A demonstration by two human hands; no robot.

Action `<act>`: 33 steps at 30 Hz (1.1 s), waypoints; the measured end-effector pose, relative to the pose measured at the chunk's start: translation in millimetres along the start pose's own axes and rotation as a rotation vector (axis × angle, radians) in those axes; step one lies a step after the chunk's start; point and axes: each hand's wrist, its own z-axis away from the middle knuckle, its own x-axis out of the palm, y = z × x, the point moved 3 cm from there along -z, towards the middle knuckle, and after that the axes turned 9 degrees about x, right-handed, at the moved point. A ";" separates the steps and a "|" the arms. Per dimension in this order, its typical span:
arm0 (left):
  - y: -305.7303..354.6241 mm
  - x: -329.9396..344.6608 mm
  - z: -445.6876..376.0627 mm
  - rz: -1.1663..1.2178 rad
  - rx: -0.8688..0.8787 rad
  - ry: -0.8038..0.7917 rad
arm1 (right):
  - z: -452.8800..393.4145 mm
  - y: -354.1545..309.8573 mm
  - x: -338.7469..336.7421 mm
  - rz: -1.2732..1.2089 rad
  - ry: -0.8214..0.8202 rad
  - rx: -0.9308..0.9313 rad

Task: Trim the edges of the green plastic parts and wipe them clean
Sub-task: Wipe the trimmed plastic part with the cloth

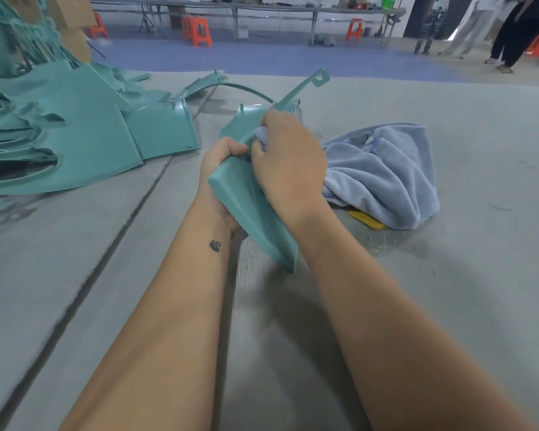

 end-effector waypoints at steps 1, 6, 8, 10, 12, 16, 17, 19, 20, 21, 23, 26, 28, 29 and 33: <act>0.9 1.7 -0.2 0.005 0.004 -0.011 | 1.1 -0.2 -0.3 0.012 0.032 -0.012; -0.7 -1.8 0.5 0.031 0.005 -0.028 | 7.3 3.1 -1.7 -0.233 0.037 0.019; -3.1 -2.6 1.5 0.049 -0.004 -0.021 | 4.8 6.4 -4.7 -0.516 0.011 0.158; -4.2 -1.6 2.2 0.056 -0.013 -0.017 | 0.3 10.8 -6.9 -0.707 0.022 0.267; -4.0 -0.3 1.6 0.045 -0.017 -0.013 | -3.3 11.5 -5.8 -0.669 -0.006 0.251; -2.4 4.3 4.1 0.029 0.026 -0.048 | -3.8 6.1 4.9 -0.237 -0.051 0.051; -3.0 3.9 4.9 0.035 0.032 -0.047 | -3.2 3.5 5.5 -0.149 -0.035 0.012; -6.5 0.2 4.7 0.041 0.036 -0.047 | -2.6 1.9 5.4 -0.022 -0.033 -0.043; -8.0 -1.4 4.6 0.041 0.033 -0.046 | -2.6 3.9 5.1 -0.007 -0.062 -0.044; -9.2 -2.3 4.5 0.038 0.031 -0.040 | -2.2 7.2 4.9 -0.015 -0.100 -0.035; -10.3 -3.2 4.5 0.040 0.037 -0.038 | 0.0 12.1 3.4 -0.042 -0.154 -0.023; -10.9 -7.9 3.6 0.078 0.043 -0.010 | 5.7 11.1 2.3 -0.093 -0.224 -0.019; -11.3 -13.5 3.6 0.091 0.033 0.005 | 9.7 10.5 2.4 -0.137 -0.282 -0.014; -11.2 -15.0 4.4 0.092 0.025 0.008 | 11.0 11.1 1.7 -0.146 -0.305 -0.015; -10.9 -17.3 6.7 0.135 0.008 0.005 | 12.1 16.3 -2.2 -0.206 -0.419 -0.019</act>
